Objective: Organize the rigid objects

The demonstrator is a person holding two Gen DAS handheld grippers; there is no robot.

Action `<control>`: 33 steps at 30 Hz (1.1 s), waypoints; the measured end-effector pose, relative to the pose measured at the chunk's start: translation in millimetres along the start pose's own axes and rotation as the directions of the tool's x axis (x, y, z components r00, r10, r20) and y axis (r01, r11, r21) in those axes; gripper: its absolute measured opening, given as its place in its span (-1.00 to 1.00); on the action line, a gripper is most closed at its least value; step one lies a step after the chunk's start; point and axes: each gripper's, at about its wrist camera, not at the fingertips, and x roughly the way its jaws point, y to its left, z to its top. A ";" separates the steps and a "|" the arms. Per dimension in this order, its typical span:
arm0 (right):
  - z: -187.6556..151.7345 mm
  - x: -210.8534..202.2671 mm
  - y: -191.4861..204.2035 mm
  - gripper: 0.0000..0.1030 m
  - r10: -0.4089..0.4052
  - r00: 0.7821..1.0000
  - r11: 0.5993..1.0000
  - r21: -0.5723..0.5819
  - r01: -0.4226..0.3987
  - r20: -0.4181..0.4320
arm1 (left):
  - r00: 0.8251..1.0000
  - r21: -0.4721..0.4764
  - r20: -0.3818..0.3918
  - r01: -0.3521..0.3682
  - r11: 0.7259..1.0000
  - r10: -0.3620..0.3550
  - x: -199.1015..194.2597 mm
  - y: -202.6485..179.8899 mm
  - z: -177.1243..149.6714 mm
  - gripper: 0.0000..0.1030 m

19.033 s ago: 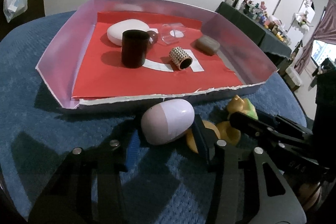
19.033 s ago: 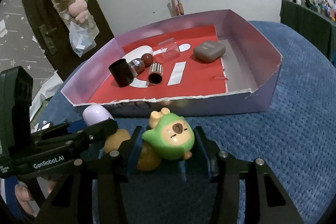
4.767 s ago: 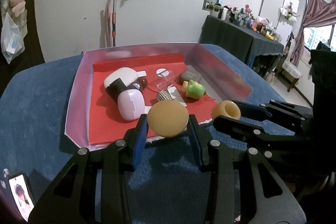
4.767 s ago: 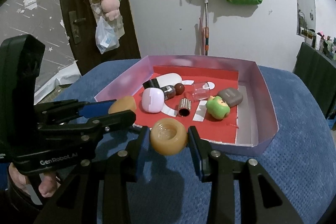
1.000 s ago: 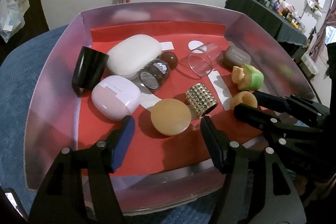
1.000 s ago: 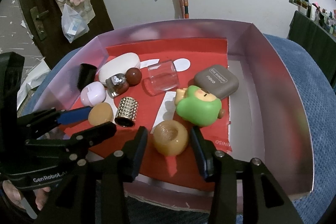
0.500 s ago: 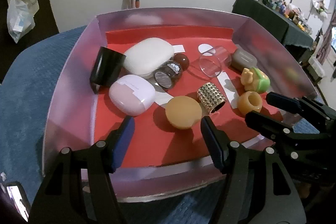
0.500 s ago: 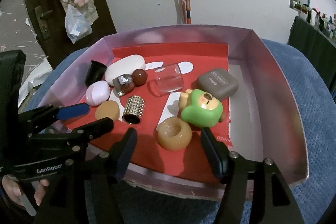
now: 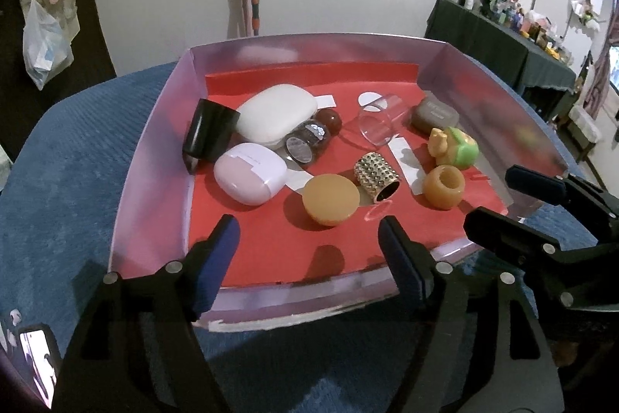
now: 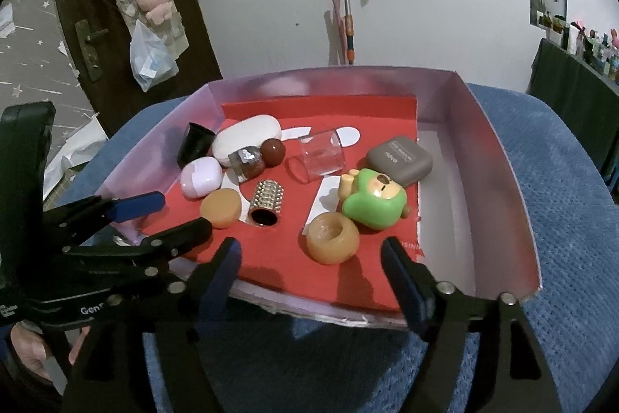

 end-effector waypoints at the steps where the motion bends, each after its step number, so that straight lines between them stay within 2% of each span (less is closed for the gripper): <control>1: -0.4 -2.6 0.6 0.59 0.001 1.000 1.000 0.001 -0.001 0.007 | 1.000 -0.002 0.005 -0.003 1.000 0.003 -2.0 0.6 -0.8 0.51; 3: -1.4 -6.7 0.9 0.60 0.005 1.000 1.000 0.003 -0.006 0.015 | 1.000 -0.006 0.015 -0.008 1.000 0.008 -6.5 1.8 -2.4 0.62; 5: -2.1 -9.6 1.6 0.70 0.008 1.000 1.000 0.007 -0.008 0.022 | 1.000 -0.013 0.023 -0.010 1.000 0.010 -9.8 3.7 -3.5 0.76; 8: -3.5 -14.9 3.6 0.85 0.012 0.999 1.000 0.008 -0.012 0.035 | 1.000 -0.018 0.028 -0.008 1.000 0.009 -12.4 6.3 -4.8 0.81; 11: -4.2 -19.4 6.7 0.88 0.017 0.999 1.000 0.005 -0.017 0.046 | 0.999 -0.018 0.026 -0.017 1.000 0.017 -13.7 7.1 -6.7 0.91; 16: -4.7 -25.1 8.6 1.00 0.024 0.998 1.000 0.009 -0.024 0.063 | 0.999 -0.034 0.030 -0.023 0.999 0.024 -15.9 9.8 -10.5 0.93; 19: -5.9 -26.9 7.7 1.00 0.028 0.997 0.999 0.019 -0.029 0.068 | 0.999 -0.043 0.031 -0.021 0.999 0.022 -16.3 12.4 -12.8 0.99; 33: -17.1 -17.9 2.1 1.00 0.023 0.998 0.999 0.047 -0.025 0.051 | 0.999 -0.030 0.022 -0.026 0.999 0.027 -11.2 7.7 -18.7 0.99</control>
